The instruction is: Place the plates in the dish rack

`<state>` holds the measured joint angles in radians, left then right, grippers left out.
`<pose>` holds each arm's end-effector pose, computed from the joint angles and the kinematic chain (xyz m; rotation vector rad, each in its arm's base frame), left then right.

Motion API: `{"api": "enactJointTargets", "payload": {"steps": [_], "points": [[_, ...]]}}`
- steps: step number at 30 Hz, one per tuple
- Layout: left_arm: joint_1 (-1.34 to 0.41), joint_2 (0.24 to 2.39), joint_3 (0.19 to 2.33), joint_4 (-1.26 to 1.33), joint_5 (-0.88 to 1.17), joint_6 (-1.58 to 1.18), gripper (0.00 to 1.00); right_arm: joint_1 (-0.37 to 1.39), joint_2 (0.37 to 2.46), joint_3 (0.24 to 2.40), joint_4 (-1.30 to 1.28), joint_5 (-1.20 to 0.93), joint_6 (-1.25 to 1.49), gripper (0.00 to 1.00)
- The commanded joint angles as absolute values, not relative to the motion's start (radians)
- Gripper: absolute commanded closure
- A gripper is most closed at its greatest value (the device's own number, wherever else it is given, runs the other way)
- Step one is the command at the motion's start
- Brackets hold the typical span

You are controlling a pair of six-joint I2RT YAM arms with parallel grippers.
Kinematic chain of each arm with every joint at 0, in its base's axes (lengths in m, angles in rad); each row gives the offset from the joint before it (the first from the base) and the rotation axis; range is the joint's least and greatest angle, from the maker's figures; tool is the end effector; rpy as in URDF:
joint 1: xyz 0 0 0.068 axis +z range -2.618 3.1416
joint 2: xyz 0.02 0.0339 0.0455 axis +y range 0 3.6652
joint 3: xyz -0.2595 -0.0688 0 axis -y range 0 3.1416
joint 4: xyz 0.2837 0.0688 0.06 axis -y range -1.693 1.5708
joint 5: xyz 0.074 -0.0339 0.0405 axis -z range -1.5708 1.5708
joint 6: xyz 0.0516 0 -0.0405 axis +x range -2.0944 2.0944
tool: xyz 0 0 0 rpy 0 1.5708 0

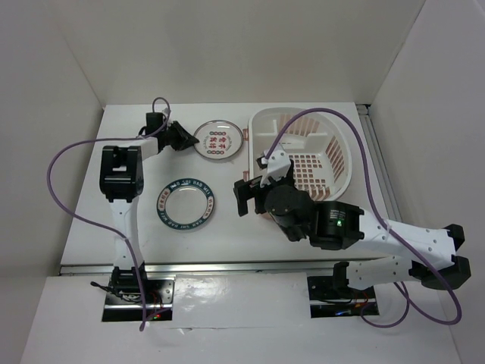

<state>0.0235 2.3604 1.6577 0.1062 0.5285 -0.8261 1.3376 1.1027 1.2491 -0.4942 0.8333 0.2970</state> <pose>0.5581 -0.0129 0.0921 -0.6294 2.1690 -1.0194 0.1012 0.2607 0.4088 -0.3954 1.7732 0.3619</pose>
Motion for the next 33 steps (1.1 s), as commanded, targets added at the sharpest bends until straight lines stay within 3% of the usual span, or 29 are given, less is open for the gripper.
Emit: {"api": "enactJointTargets", "payload": {"steps": [1, 2, 3, 8, 14, 25, 28, 33], "points": [[0.017, 2.43, 1.667, 0.038, 0.514, -0.828, 0.78, 1.347, 1.083, 1.238, -0.431, 0.83, 0.298, 0.0], [0.017, 2.442, 1.687, 0.038, 0.514, -0.828, 0.98, 1.347, 1.074, 1.238, -0.431, 0.83, 0.298, 0.0], [0.017, 2.442, 1.696, 0.025, 0.528, -0.839, 1.0, 1.347, 1.074, 1.227, -0.431, 0.819, 0.298, 0.0], [0.028, 2.393, 1.686, 0.009, 0.526, -0.839, 1.0, 1.291, 1.04, 1.204, -0.42, 0.79, 0.298, 0.0], [0.081, 1.946, 1.418, 0.023, 0.459, -0.828, 1.0, 1.066, 0.97, 1.169, -0.292, 0.456, 0.249, 0.0], [0.087, 1.173, 0.936, 0.017, 0.501, -0.775, 1.0, 0.547, 1.167, 1.281, -0.143, -0.252, 0.233, 0.0], [0.077, 1.089, 0.899, 0.079, 0.599, -0.775, 1.0, 0.483, 1.236, 1.281, -0.079, -0.383, 0.273, 0.0], [0.02, 1.089, 0.899, 0.175, 0.702, -0.819, 1.0, 0.483, 1.292, 1.255, -0.026, -0.419, 0.317, 0.0]]}}
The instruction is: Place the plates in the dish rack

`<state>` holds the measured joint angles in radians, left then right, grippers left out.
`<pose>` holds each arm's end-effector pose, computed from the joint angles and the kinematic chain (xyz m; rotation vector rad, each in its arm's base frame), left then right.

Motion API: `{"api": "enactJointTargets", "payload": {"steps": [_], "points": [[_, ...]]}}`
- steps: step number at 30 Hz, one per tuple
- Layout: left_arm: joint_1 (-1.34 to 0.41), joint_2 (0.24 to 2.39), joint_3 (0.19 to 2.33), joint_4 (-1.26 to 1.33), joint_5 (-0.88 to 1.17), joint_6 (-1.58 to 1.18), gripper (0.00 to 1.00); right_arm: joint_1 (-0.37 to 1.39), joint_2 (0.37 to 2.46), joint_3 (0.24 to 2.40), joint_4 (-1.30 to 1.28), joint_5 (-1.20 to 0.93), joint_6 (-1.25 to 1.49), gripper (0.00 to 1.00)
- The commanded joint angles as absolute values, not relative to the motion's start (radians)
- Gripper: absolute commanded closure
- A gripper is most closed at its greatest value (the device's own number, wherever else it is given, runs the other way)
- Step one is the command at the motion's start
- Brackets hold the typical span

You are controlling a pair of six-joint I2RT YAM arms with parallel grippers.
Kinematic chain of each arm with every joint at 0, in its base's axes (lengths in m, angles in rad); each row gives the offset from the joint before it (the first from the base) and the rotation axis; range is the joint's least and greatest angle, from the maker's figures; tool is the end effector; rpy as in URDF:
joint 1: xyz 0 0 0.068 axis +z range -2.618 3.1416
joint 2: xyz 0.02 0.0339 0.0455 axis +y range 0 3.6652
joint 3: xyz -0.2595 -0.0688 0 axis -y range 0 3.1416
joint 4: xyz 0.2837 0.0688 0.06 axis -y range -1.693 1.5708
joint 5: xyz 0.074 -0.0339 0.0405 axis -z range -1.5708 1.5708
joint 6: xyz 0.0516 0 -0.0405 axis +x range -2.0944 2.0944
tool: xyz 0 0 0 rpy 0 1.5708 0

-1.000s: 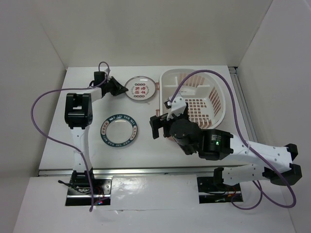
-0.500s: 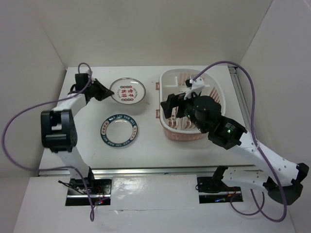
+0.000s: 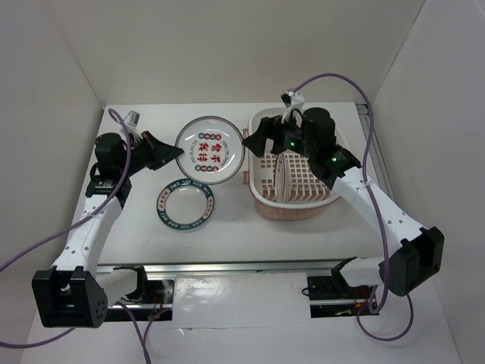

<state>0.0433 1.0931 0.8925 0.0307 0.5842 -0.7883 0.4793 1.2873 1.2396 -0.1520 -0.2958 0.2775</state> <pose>0.3070 -0.0152 0.3264 -0.3053 1.8052 -1.0416 0.3077 0.1769 0.3846 -0.4040 1.7886 0.8020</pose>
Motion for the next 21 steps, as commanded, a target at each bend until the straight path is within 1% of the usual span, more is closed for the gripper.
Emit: {"api": "enactJointTargets", "payload": {"steps": [1, 7, 11, 12, 13, 14, 16, 17, 18, 19, 20, 21], "points": [[0.02, 1.089, 0.899, 0.201, 0.721, -0.83, 1.0, 0.483, 1.308, 1.255, -0.026, -0.431, 0.318, 0.0], [-0.002, 1.089, 0.875, 0.319, 0.784, -0.873, 1.0, 0.494, 1.362, 1.192, 0.041, -0.477, 0.367, 0.0], [-0.002, 1.071, 0.845, 0.414, 0.813, -0.919, 1.0, 0.512, 1.387, 1.192, 0.041, -0.477, 0.388, 0.15], [-0.002, 1.071, 0.836, 0.414, 0.813, -0.929, 1.0, 0.512, 1.387, 1.192, 0.041, -0.477, 0.388, 0.24], [-0.002, 1.071, 0.836, 0.428, 0.813, -0.93, 1.0, 0.512, 1.387, 1.192, 0.041, -0.477, 0.388, 0.28], [-0.002, 1.071, 0.836, 0.428, 0.822, -0.93, 1.0, 0.512, 1.387, 1.192, 0.041, -0.477, 0.397, 0.43], [-0.002, 1.08, 0.836, 0.428, 0.822, -0.93, 1.0, 0.512, 1.387, 1.203, 0.014, -0.457, 0.409, 0.77], [-0.002, 1.08, 0.836, 0.396, 0.813, -0.92, 1.0, 0.512, 1.376, 1.221, 0.005, -0.457, 0.41, 1.0], [-0.011, 1.08, 0.836, 0.378, 0.799, -0.898, 0.93, 0.512, 1.367, 1.232, -0.024, -0.434, 0.423, 1.0], [-0.011, 1.08, 0.848, 0.356, 0.789, -0.881, 0.68, 0.512, 1.358, 1.244, -0.041, -0.42, 0.434, 1.0], [-0.011, 1.071, 0.848, 0.33, 0.776, -0.861, 0.07, 0.512, 1.345, 1.271, -0.061, -0.405, 0.434, 1.0], [-0.032, 1.06, 0.863, 0.258, 0.731, -0.838, 0.0, 0.523, 1.312, 1.288, -0.084, -0.381, 0.434, 1.0]]}}
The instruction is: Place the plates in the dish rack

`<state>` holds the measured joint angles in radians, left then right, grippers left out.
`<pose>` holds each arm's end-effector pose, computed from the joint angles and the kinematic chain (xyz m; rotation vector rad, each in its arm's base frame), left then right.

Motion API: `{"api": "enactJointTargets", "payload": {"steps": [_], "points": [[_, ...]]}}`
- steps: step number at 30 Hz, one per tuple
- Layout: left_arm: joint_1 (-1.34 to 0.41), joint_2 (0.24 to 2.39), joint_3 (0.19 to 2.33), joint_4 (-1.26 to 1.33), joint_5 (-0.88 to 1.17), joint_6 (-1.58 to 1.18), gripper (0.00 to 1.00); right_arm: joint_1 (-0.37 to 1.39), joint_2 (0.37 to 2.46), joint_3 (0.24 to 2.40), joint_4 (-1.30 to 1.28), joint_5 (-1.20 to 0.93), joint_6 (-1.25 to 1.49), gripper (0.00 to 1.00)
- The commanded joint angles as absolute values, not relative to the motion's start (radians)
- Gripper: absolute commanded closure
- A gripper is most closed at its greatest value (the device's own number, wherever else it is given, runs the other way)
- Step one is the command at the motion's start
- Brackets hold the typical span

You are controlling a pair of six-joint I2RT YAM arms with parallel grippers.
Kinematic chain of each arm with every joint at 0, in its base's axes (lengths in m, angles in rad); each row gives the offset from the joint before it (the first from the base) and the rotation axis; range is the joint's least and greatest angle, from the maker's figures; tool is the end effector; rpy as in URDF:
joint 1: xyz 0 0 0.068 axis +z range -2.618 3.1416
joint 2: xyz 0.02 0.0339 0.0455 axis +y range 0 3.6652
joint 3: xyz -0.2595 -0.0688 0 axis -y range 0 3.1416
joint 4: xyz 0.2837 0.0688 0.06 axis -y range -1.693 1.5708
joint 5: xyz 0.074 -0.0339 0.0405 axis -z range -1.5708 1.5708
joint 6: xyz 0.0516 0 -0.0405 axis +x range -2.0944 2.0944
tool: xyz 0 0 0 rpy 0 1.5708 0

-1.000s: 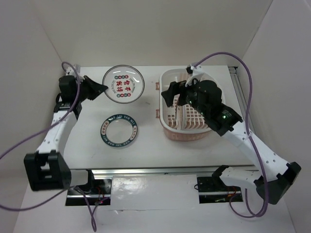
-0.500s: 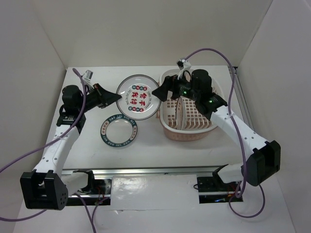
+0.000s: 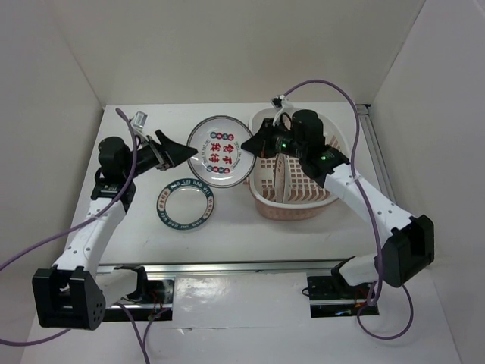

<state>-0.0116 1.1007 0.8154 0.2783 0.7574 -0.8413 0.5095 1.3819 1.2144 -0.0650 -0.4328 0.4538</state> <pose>0.3026 -0.0390 0.3218 -0.0664 1.7225 -1.2393 0.3200 0.2035 0.3524 -0.3804 1.8767 1.0587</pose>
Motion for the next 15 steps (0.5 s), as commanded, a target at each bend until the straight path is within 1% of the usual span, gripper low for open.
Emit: {"api": "enactJointTargets", "payload": {"steps": [1, 2, 3, 5, 6, 7, 8, 9, 10, 12, 13, 15], "points": [[-0.032, 1.046, 0.882, 0.22, 0.703, -0.794, 0.0, 0.523, 1.292, 1.31, -0.15, -0.304, 0.422, 1.0], [-0.047, 1.017, 0.891, 0.18, 0.677, -0.772, 0.0, 0.535, 1.27, 1.362, -0.19, -0.257, 0.405, 1.0], [-0.066, 1.003, 0.9, 0.101, 0.625, -0.728, 0.0, 0.551, 1.232, 1.396, -0.284, -0.129, 0.364, 1.0], [-0.101, 0.977, 0.957, -0.012, 0.551, -0.663, 0.0, 0.564, 1.206, 1.503, -0.389, 0.002, 0.313, 1.0], [-0.147, 0.977, 0.978, -0.068, 0.454, -0.634, 0.0, 0.574, 1.197, 1.537, -0.441, 0.07, 0.289, 1.0], [-0.172, 0.96, 1.009, -0.162, 0.408, -0.591, 0.0, 0.574, 1.184, 1.566, -0.539, 0.174, 0.244, 1.0], [-0.193, 0.951, 1.018, -0.191, 0.372, -0.572, 0.0, 0.574, 1.184, 1.606, -0.582, 0.231, 0.226, 1.0], [-0.234, 0.928, 1.019, -0.211, 0.333, -0.563, 0.0, 0.574, 1.158, 1.615, -0.621, 0.279, 0.215, 1.0], [-0.248, 0.928, 1.032, -0.236, 0.274, -0.551, 0.0, 0.583, 1.144, 1.615, -0.677, 0.381, 0.2, 1.0], [-0.258, 0.917, 1.075, -0.331, 0.238, -0.539, 0.0, 0.583, 1.115, 1.597, -0.725, 0.469, 0.19, 1.0], [-0.268, 0.917, 1.092, -0.368, 0.195, -0.528, 0.0, 0.583, 1.091, 1.588, -0.777, 0.561, 0.19, 1.0], [-0.268, 0.917, 1.143, -0.441, 0.151, -0.514, 0.0, 0.583, 1.08, 1.559, -0.833, 0.638, 0.204, 1.0]]}}
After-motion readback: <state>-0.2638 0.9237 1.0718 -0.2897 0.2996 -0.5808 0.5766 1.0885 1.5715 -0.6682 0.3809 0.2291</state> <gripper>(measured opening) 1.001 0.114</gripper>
